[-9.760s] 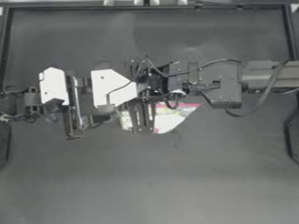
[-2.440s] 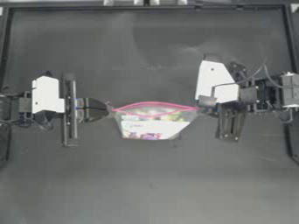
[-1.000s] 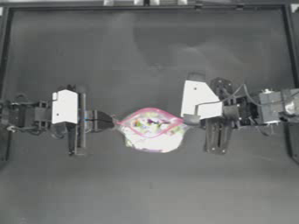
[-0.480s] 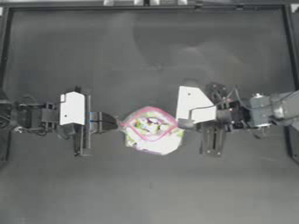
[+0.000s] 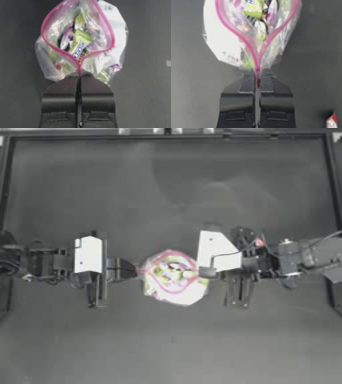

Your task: Put candy in bag

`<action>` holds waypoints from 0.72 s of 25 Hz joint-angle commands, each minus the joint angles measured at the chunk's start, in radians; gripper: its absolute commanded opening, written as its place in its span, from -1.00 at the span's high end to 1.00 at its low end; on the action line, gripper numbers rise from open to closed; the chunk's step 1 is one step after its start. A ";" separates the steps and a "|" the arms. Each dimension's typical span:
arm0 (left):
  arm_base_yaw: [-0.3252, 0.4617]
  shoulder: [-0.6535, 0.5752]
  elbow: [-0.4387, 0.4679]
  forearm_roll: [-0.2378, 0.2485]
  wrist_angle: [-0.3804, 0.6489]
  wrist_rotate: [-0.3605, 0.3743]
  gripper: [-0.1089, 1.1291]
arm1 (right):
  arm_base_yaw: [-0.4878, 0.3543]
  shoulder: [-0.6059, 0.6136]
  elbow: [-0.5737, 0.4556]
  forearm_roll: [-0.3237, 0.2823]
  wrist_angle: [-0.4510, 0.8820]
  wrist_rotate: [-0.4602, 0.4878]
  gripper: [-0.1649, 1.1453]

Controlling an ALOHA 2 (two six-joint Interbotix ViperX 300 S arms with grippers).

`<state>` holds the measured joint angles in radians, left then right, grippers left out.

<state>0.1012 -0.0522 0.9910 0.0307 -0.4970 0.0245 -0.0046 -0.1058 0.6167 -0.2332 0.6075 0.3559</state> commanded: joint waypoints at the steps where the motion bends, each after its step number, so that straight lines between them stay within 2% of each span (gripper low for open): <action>1: -0.008 0.008 -0.021 0.000 -0.034 -0.002 0.77 | 0.003 -0.003 -0.006 -0.003 -0.020 0.002 0.66; 11: -0.012 0.064 -0.021 -0.002 -0.086 -0.003 0.77 | -0.005 0.011 0.003 -0.005 -0.038 0.012 0.66; 18: -0.014 0.061 -0.021 -0.002 -0.091 -0.003 0.77 | -0.005 0.009 0.003 -0.005 -0.038 0.011 0.66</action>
<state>0.0905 0.0337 0.9863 0.0291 -0.5798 0.0215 -0.0092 -0.0813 0.6289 -0.2332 0.5752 0.3666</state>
